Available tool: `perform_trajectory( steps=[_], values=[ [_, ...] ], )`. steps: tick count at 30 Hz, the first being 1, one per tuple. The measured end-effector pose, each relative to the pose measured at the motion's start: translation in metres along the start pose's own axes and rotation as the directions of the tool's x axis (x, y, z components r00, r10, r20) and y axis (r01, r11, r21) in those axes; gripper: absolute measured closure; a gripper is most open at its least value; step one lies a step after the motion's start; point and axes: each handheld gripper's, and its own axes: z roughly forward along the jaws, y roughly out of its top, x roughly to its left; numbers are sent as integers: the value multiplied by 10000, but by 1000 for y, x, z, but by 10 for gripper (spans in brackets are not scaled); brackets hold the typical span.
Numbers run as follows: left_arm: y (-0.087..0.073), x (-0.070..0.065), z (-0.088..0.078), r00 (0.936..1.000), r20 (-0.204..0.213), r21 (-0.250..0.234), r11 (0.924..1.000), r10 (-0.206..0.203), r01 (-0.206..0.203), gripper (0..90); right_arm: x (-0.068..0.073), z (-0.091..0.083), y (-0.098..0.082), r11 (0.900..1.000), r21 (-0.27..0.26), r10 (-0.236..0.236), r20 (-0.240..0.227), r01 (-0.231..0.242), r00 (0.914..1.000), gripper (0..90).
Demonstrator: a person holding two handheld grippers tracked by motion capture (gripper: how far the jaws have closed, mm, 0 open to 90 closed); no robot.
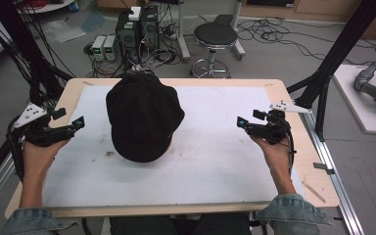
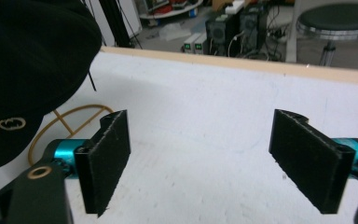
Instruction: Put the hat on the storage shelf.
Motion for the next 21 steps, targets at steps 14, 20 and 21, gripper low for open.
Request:
perform_trajectory(
  steps=[14, 20, 21],
  values=[
    [0, 0, 0, 10000, -3, -25, 10000, -32, 32, 199, -17, -2, -36, 9992, 359, 131, 523, -150, 9985, 121],
    [0, 0, 2, 10000, 18, 21, 10000, -6, 6, 200, -18, -4, -34, 9997, 232, 101, 494, -113, 9987, 121],
    [0, 0, 2, 10000, 27, 35, 10000, -8, 8, 199, -18, -4, -34, 9997, 215, 53, 488, -64, 9988, 121]
  ],
)
